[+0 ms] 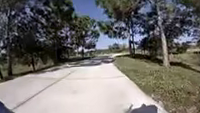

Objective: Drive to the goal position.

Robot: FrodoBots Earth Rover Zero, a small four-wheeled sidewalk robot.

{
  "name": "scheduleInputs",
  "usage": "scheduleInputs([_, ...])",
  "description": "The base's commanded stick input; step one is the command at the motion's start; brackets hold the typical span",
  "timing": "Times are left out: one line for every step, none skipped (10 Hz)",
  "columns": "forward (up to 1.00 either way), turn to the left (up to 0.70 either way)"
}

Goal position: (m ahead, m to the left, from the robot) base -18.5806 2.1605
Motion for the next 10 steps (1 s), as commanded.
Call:
scheduleInputs([0.50, 0.00])
scheduleInputs([0.55, 0.00])
scheduleInputs([0.31, 0.00])
scheduleInputs([0.03, 0.00])
scheduleInputs([0.00, 0.00])
scheduleInputs([0.00, 0.00])
scheduleInputs([0.00, 0.00])
scheduleInputs([0.00, 0.00])
scheduleInputs([0.00, 0.00])
scheduleInputs([0.00, 0.00])
